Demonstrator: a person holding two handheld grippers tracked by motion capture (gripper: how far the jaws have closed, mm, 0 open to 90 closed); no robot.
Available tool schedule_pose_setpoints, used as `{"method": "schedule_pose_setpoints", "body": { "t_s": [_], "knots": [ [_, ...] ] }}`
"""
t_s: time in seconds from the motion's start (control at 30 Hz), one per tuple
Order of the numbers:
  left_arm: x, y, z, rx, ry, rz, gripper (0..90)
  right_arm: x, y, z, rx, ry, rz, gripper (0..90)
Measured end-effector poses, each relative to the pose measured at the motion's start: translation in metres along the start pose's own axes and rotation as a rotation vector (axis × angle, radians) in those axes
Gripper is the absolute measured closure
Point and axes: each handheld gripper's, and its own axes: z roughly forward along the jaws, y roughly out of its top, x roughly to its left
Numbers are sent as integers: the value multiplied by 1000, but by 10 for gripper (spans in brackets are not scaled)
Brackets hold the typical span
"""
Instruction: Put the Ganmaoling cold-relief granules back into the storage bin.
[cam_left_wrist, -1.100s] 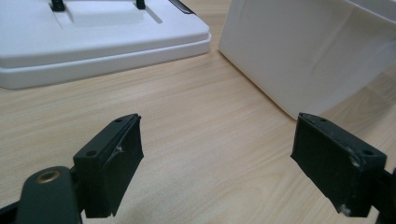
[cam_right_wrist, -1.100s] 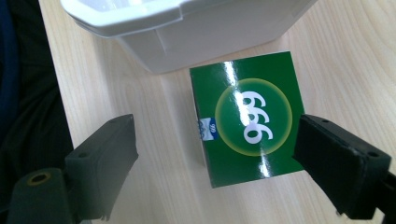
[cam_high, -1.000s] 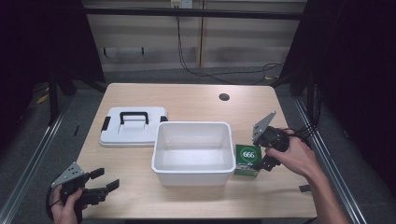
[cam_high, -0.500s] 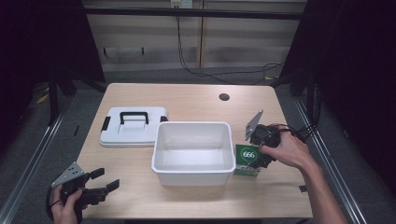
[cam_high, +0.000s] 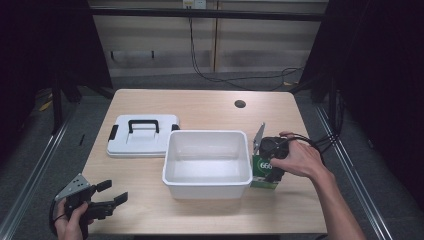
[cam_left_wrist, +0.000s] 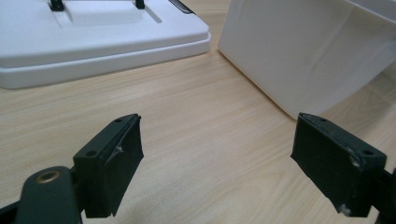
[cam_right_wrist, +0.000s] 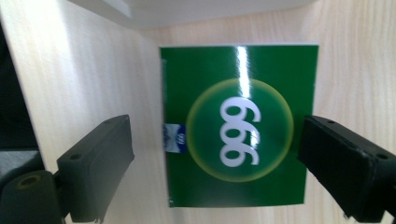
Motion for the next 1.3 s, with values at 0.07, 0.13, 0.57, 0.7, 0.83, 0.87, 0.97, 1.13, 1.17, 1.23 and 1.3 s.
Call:
{"method": "schedule_pose_setpoints", "body": {
  "t_s": [0.07,0.13,0.57,0.7,0.83,0.87,0.97,1.13,1.17,1.23,1.3],
  "knots": [
    [0,0,0,1,0,-3,159,-1,0,1,1,-1,10,98],
    [0,0,0,2,-1,-6,159,-3,0,2,-1,-1,7,101],
    [0,0,0,0,-1,-3,159,-8,1,16,25,-19,-40,122],
    [0,0,0,1,-1,-6,158,-10,3,20,29,-5,-57,123],
    [0,0,0,1,-1,-1,159,-9,4,21,50,7,-43,122],
    [0,0,0,1,-2,0,158,-10,4,21,50,9,-43,124],
    [0,0,0,0,4,-6,159,-11,4,22,46,11,-56,128],
    [0,0,0,0,3,-6,159,-11,2,22,26,15,-62,147],
    [0,0,0,-1,4,-6,158,-12,2,22,27,12,-62,151],
    [0,0,0,0,4,-5,159,-12,2,22,27,15,-70,154],
    [1,0,0,-1,6,-6,158,-11,3,21,38,19,-68,155]
  ]
}}
